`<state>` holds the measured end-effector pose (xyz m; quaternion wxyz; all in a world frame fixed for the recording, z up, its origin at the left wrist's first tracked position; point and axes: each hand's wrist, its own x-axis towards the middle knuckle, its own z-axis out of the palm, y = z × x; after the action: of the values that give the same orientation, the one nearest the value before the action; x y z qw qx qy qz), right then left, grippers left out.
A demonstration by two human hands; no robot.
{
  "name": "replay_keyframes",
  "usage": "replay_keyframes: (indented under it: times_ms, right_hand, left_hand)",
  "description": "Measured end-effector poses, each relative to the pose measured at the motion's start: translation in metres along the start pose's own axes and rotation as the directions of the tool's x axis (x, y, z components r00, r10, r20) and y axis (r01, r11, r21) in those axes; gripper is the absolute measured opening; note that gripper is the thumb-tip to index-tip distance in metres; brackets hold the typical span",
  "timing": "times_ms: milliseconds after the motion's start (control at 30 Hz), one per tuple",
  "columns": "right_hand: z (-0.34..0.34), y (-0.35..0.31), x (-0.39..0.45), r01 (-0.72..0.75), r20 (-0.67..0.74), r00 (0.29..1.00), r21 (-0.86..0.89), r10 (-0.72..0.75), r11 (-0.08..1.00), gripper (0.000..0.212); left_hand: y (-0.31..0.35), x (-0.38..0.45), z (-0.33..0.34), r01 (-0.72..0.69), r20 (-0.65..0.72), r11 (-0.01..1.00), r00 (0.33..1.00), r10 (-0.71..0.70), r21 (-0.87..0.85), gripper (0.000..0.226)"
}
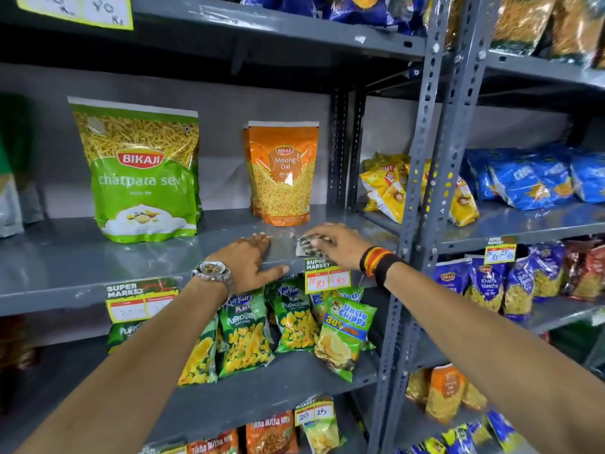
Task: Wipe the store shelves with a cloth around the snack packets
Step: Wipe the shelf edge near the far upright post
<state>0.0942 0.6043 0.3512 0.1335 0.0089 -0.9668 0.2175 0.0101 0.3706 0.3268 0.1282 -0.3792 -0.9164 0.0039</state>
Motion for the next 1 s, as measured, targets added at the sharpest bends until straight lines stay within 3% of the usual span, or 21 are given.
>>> replay_keyframes:
  times_ms: [67, 167, 300, 400, 500, 633, 733, 833, 1000]
  right_hand:
    - [0.001, -0.006, -0.031, 0.049, 0.015, 0.999, 0.068, -0.05, 0.996, 0.026]
    - [0.013, 0.003, -0.08, 0.081, -0.085, 0.994, 0.08, -0.074, 0.993, 0.028]
    - [0.064, 0.031, -0.11, 0.07, -0.077, 0.995, 0.132, -0.06, 0.989, 0.029]
    - [0.111, 0.059, -0.095, 0.025, -0.011, 1.0, 0.099, -0.024, 0.995, 0.027]
    - [0.152, 0.072, -0.071, -0.054, 0.076, 0.996, 0.083, 0.048, 0.995, 0.028]
    - [0.211, 0.076, -0.051, -0.05, 0.235, 0.971, 0.007, 0.047, 0.999, 0.03]
    - [0.259, 0.079, -0.039, 0.017, 0.351, 0.936, -0.12, 0.026, 0.993, 0.035]
    - [0.297, 0.079, -0.039, 0.075, 0.345, 0.938, -0.151, -0.018, 0.986, 0.048]
    - [0.34, 0.094, -0.086, 0.065, 0.304, 0.953, -0.195, -0.003, 0.979, 0.061]
  left_hand:
    - [0.002, -0.004, -0.003, -0.006, -0.003, 1.0, 1.0, 0.006, 0.025, 0.103]
    - [0.001, -0.022, -0.002, -0.037, -0.079, 0.998, 0.996, 0.04, 0.041, 0.11]
    - [0.006, -0.071, 0.03, -0.162, -0.325, 0.986, 0.931, 0.163, 0.031, 0.073]
    - [0.022, -0.106, 0.072, -0.247, -0.389, 0.969, 0.89, 0.237, 0.026, 0.063]
    - [0.021, -0.123, 0.13, -0.228, -0.283, 0.974, 0.934, 0.22, 0.002, 0.058]
    - [0.003, -0.136, 0.209, 0.01, -0.049, 0.989, 0.999, -0.018, -0.148, 0.068]
    - [-0.007, -0.142, 0.262, 0.173, 0.076, 0.962, 0.984, -0.161, -0.209, 0.08]
    - [-0.009, -0.151, 0.305, 0.301, 0.125, 0.927, 0.952, -0.279, -0.224, 0.087]
    - [0.006, -0.169, 0.346, 0.386, 0.162, 0.894, 0.92, -0.356, -0.227, 0.08]
